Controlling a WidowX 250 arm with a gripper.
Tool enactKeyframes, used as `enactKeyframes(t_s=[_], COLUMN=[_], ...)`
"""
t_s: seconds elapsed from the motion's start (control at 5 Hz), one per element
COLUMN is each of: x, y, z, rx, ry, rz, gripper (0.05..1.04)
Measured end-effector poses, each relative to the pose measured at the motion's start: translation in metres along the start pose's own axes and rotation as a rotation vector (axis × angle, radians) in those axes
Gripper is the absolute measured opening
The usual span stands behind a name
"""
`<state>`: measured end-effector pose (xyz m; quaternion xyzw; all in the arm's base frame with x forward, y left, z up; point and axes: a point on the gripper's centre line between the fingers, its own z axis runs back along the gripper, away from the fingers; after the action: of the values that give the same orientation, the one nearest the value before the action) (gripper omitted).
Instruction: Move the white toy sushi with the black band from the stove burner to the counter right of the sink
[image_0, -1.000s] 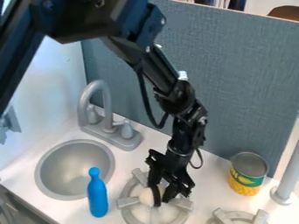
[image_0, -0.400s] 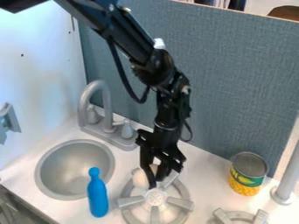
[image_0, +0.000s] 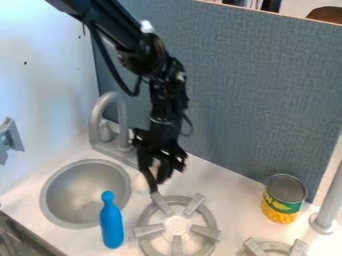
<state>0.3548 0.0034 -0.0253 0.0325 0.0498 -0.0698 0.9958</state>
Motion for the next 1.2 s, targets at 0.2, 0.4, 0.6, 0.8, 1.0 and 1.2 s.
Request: enactKeyframes(t_s=[0.2,0.4,0.6,0.8,1.0,1.2], x=[0.002,0.005,0.007,0.014,0.024,0.041], y=[0.02,0.036,0.039,0.038,0.034,0.027], z=[0.004,-0.004,-0.024,-0.042,-0.046,-0.048], rx=[0.052,0.082,0.094,0.088,0.055,0.038], ry=[-0.002,0.014,0.055,0.066,0.049,0.006], rz=[0.024,0.06,0.073,0.086,0.086,0.056], gripper=[0.598,0.598,0.598,0.598,0.598,0.598])
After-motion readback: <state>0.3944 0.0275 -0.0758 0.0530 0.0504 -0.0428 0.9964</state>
